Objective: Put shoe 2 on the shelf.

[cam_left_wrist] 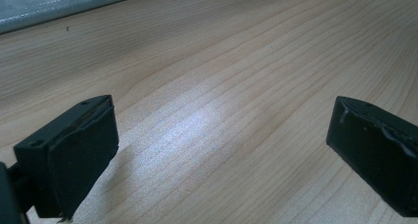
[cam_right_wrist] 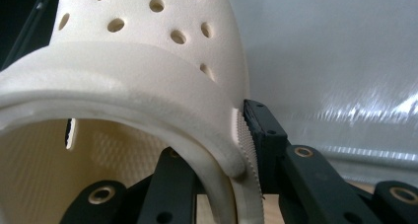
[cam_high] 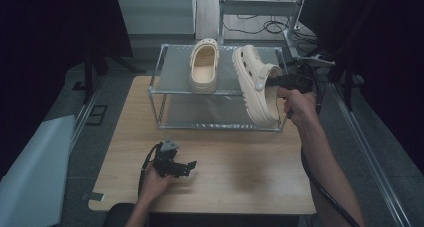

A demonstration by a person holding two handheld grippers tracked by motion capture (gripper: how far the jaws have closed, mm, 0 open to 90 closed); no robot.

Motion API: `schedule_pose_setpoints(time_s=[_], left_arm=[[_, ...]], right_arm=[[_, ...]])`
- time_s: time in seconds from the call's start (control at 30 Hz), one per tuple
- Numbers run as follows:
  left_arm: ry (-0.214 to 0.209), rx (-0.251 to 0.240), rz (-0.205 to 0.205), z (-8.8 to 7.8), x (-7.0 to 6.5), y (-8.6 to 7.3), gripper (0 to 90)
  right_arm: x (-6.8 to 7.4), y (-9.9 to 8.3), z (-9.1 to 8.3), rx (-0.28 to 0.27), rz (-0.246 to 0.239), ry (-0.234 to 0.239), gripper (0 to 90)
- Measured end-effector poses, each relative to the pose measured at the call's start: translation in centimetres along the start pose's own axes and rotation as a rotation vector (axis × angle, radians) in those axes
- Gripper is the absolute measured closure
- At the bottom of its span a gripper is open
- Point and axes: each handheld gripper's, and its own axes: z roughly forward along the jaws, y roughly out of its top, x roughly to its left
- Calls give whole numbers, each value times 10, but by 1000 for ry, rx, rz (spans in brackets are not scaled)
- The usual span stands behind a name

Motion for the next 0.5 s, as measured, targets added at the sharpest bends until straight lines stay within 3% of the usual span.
schedule_pose_setpoints(time_s=[0.5], left_arm=[[-16, -3, 24, 0, -3, 1, 0]], right_arm=[[4, 32, 18, -73, 55, -102, 740]])
